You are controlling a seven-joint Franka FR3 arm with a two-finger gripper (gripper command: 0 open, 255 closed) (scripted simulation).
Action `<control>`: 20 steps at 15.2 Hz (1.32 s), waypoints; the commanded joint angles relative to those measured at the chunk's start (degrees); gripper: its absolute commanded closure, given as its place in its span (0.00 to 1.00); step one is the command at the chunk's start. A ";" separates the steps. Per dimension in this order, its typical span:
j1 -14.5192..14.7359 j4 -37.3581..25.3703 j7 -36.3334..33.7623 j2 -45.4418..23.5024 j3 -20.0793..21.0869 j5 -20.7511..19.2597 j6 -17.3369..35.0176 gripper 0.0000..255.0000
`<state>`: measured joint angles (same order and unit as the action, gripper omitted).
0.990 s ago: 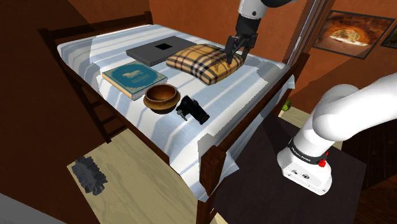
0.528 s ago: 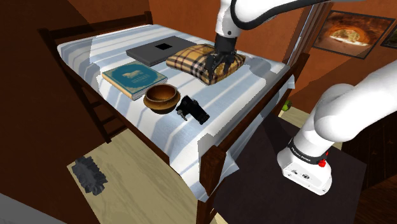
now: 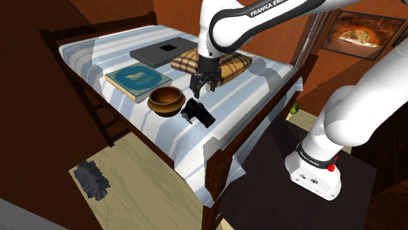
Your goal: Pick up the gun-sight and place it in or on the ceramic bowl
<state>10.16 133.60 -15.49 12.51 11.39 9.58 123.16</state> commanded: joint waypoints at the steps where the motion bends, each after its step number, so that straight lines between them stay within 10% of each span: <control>1: 0.80 -2.07 -0.96 -3.93 1.16 0.25 1.50 0.00; 17: 1.20 0.51 -1.24 -7.54 1.83 0.19 7.68 0.00; 18: 1.20 0.51 -1.24 -7.54 1.83 0.19 7.68 1.00; 20: 1.21 0.54 -1.25 -7.53 1.84 0.19 7.69 1.00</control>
<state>11.35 134.06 -16.73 5.09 13.20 9.76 130.85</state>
